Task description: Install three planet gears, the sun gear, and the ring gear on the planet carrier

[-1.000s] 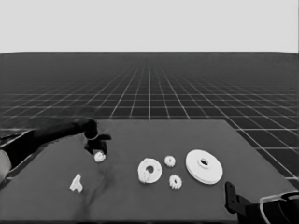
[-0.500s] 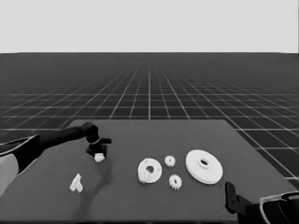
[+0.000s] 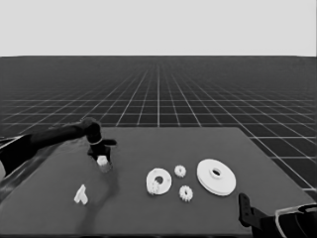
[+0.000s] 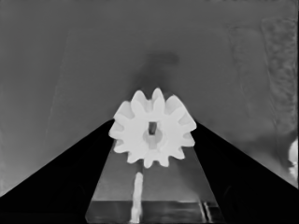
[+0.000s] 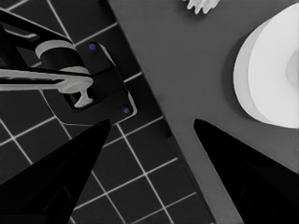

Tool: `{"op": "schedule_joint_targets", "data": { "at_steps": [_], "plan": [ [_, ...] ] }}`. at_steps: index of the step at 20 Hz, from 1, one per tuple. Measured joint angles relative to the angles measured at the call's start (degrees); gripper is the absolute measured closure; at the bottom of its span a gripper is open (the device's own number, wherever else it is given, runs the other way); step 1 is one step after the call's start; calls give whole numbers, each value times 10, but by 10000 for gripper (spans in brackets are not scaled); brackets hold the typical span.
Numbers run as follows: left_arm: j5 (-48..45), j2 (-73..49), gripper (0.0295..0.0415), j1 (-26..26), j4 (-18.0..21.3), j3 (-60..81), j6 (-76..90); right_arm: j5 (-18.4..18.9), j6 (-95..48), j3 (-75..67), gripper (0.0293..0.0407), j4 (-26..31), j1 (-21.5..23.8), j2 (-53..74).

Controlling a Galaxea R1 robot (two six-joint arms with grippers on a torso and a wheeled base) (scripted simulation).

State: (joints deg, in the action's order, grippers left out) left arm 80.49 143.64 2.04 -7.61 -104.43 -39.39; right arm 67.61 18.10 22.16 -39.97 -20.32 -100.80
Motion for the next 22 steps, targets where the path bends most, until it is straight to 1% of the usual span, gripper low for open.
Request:
{"op": "schedule_joint_targets", "data": {
  "at_steps": [1,3,8,9,10,11,13,18,19,20,22],
  "plan": [
    [12,-4,398,-17,10,9,-3,0,0,0,315,0,0,0],
    [22,-6,398,-31,19,13,-5,0,0,0,315,0,0,0],
    [28,-6,398,-38,24,14,-5,0,0,0,315,0,0,0],
    [45,34,398,-36,0,107,-187,0,0,0,315,0,0,0],
    [57,135,398,-35,-7,117,-271,0,0,0,315,0,0,0],
    [61,212,398,-34,-7,81,-296,0,0,0,315,0,0,0],
    [62,288,398,-33,-6,14,-297,0,0,0,315,0,0,0],
    [61,325,398,-33,-6,-34,-288,0,0,0,315,0,0,0],
    [46,333,398,-2,-37,-55,-276,0,0,0,315,0,0,0],
    [36,339,398,21,-54,-74,-266,0,0,0,315,0,0,0],
    [25,346,398,41,-69,-96,-255,0,0,0,315,0,0,0]
  ]
}}
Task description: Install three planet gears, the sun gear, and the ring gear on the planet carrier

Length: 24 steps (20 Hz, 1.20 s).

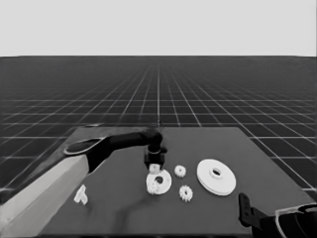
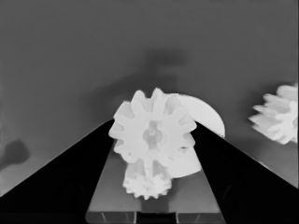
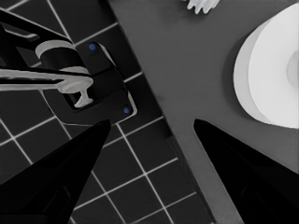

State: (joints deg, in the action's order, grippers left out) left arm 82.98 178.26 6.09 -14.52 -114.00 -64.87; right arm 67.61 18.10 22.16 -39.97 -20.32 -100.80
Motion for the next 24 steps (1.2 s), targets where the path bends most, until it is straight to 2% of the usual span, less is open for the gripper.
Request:
{"op": "schedule_joint_targets", "data": {
  "at_steps": [6,8,9,11,16,19,24],
  "plan": [
    [-6,4,398,8,-7,-12,6,0,0,0,315,0,0,0],
    [-6,4,339,8,-7,-12,6,0,0,0,315,0,0,0],
    [-6,4,330,8,-7,-12,6,0,0,0,315,0,0,0],
    [-7,4,326,8,-7,-13,6,0,0,0,315,0,0,0],
    [-7,4,326,8,-8,-13,6,0,0,0,315,0,0,0],
    [30,-17,326,-56,47,52,-29,0,0,0,315,0,0,0],
    [35,-19,326,-73,62,58,-32,0,0,0,315,0,0,0]
  ]
}}
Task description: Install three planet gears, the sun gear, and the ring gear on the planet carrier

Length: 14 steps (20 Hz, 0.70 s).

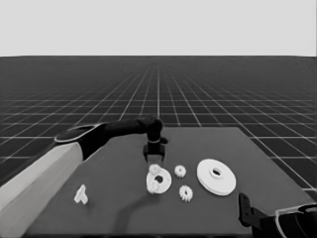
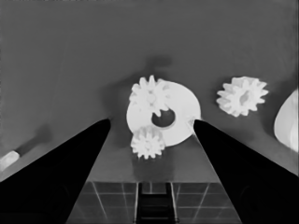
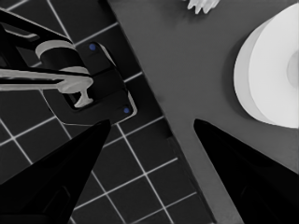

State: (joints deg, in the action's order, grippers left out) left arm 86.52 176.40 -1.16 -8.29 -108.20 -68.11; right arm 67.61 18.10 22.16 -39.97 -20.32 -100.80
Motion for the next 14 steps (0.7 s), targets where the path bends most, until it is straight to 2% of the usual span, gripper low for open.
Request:
{"op": "schedule_joint_targets", "data": {
  "at_steps": [2,3,4,5,7,12,13,14],
  "plan": [
    [0,0,326,-1,1,0,0,0,0,0,315,0,0,0],
    [-192,-152,302,-45,-38,265,276,0,0,0,315,0,0,0],
    [-310,-375,296,-103,-61,502,522,0,0,0,315,0,0,0],
    [-379,-540,310,-138,-75,640,670,0,0,0,315,0,0,0],
    [-443,-686,323,-168,-88,773,809,0,0,0,315,0,0,0],
    [-475,-754,326,-183,-94,838,877,0,0,0,315,0,0,0],
    [-476,-756,326,-184,-95,840,879,221,277,115,302,149,172,-195],
    [-477,-757,326,-184,-95,841,880,238,446,298,306,228,219,-387]
  ]
}}
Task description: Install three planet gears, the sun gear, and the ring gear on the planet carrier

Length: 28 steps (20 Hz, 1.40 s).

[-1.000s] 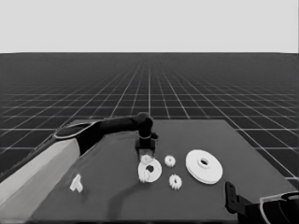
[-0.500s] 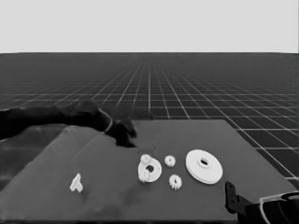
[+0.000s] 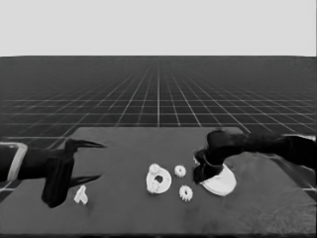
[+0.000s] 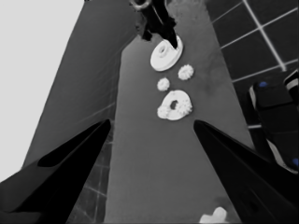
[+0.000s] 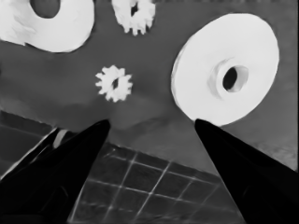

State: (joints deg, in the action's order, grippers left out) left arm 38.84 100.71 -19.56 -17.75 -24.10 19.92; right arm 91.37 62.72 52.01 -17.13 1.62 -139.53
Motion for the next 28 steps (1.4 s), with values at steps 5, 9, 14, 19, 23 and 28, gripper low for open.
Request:
{"op": "schedule_joint_targets", "data": {
  "at_steps": [5,9,14,19,23,28],
  "plan": [
    [-1,-1,326,0,0,1,2,-50,34,390,315,76,-2,-191],
    [-1,-2,326,0,0,2,2,-73,15,452,315,42,-44,-215],
    [-1,-2,326,0,0,2,2,-110,-15,517,315,-3,-106,-239],
    [-1,-2,326,0,0,2,2,-113,-17,522,350,-5,-109,-241],
    [-1,-2,326,0,0,2,2,-113,-18,522,388,-5,-109,-241],
    [-1,-2,326,0,0,2,2,-113,-18,522,388,-5,-109,-241]
  ]
}}
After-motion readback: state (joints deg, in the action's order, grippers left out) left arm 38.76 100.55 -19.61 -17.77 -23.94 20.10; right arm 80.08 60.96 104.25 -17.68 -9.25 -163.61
